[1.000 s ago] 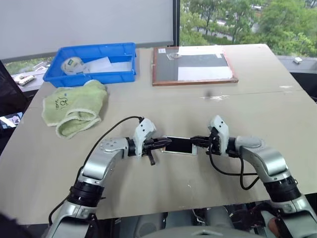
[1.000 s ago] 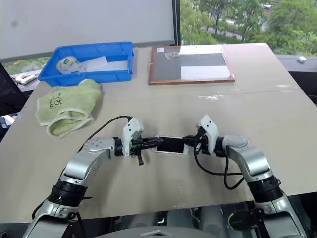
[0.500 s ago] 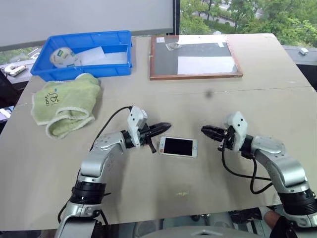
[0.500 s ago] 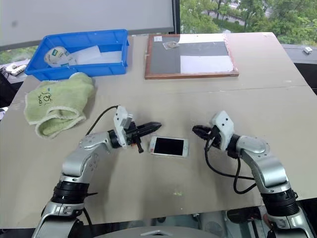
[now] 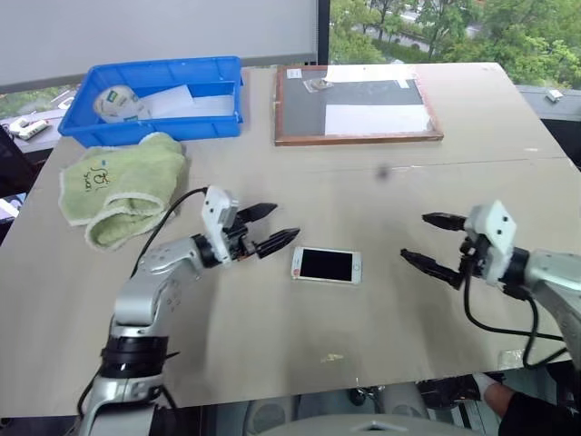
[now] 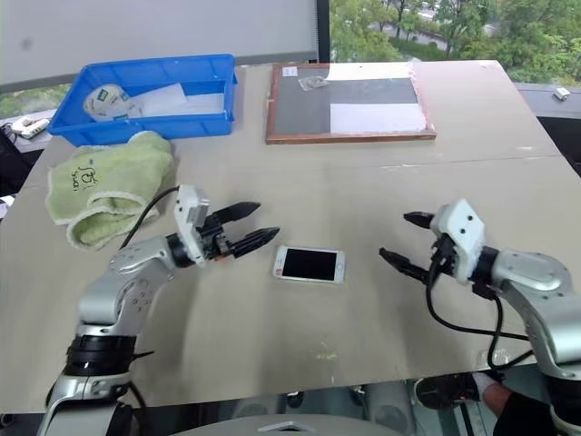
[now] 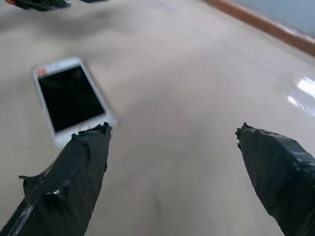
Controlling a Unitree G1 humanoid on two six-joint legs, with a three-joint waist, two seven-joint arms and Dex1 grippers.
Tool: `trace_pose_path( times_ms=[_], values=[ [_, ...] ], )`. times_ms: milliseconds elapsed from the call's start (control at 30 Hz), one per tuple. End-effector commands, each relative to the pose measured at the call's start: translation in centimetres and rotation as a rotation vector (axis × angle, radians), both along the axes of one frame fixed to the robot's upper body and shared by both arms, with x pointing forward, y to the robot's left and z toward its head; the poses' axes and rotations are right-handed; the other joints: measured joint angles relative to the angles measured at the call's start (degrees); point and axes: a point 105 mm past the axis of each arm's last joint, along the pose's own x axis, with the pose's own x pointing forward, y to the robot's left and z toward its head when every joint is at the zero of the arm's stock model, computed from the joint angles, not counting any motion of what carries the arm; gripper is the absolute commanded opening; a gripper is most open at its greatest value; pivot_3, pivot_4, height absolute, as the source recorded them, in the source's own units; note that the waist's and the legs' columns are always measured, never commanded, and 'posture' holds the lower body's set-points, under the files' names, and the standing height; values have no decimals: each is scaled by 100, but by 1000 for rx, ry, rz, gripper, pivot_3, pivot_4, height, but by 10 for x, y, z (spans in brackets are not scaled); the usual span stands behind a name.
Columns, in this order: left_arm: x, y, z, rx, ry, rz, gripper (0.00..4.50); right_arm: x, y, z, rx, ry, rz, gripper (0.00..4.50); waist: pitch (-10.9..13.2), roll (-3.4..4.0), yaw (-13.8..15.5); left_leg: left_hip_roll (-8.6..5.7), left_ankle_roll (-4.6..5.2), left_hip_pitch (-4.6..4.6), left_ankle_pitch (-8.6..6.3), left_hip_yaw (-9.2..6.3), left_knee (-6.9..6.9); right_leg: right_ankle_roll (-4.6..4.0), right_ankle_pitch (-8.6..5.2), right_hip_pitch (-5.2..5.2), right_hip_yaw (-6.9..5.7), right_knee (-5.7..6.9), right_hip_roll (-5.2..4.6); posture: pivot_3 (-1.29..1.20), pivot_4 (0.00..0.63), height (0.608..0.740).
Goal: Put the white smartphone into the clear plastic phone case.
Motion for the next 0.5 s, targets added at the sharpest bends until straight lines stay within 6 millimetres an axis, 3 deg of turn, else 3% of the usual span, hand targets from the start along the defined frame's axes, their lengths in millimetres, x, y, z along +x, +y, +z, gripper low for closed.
trace_pose_path(
  times_ms=[33, 267, 500],
  values=[
    [-19, 7, 12, 46, -46, -43, 4475, -19, -6, 13, -35, -56, 41, 4500, 1, 0, 9, 0, 0, 2, 0, -1, 1, 0, 0, 1, 0, 3, 0, 0, 150, 740],
    [-54, 24, -3, 105, 16, -68, 4475, -41, -30, 0, -106, -51, 13, 4500, 1, 1, 19, 2, -1, 4, -1, -26, 16, -1, 0, 1, 16, 13, 7, 0, 150, 740],
    [-60, 41, -11, 113, 52, 29, 4475, -51, -44, -5, -85, -59, -38, 4500, 0, 2, 30, 1, 0, 7, -1, -39, 20, -3, 0, 2, 40, 17, 24, 0, 150, 740]
  ],
)
